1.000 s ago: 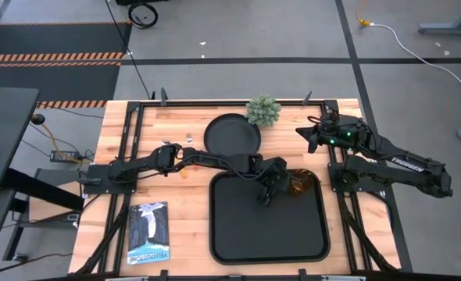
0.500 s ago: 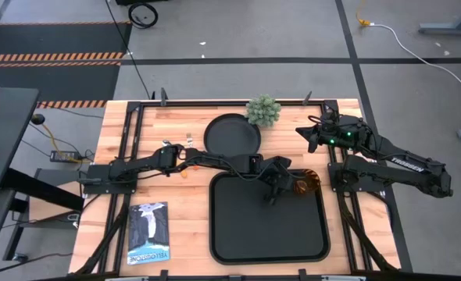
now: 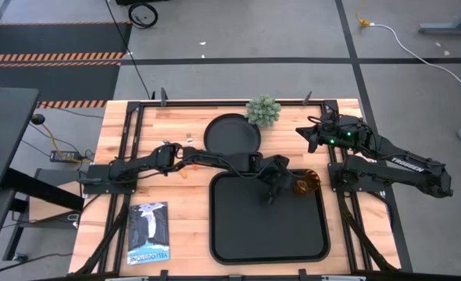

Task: Pick and place plate/cup/fork/spoon on tray
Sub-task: Put the black plate on the black tray

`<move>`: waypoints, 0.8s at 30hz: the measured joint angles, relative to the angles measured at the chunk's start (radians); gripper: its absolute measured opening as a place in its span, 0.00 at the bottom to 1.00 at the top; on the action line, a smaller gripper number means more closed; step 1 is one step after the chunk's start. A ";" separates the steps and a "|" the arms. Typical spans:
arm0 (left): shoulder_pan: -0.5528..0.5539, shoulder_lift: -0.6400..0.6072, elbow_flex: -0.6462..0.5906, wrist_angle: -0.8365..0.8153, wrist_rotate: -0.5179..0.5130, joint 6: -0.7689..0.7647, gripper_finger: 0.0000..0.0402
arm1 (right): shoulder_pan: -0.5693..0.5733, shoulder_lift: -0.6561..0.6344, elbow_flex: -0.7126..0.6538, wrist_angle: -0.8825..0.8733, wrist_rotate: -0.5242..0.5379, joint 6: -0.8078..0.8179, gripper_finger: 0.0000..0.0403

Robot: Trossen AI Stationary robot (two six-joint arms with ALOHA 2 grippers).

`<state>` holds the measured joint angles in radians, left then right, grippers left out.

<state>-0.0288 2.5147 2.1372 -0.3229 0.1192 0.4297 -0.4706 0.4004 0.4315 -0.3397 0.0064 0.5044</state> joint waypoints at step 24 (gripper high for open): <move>-0.015 -0.144 -0.001 -0.539 -0.021 -0.046 0.01 | 0.006 0.000 0.000 -0.022 0.001 -0.052 0.02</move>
<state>-0.0442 2.3710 2.1361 -0.8623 0.0978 0.3835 -0.4648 0.4007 0.4316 -0.3614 0.0071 0.4526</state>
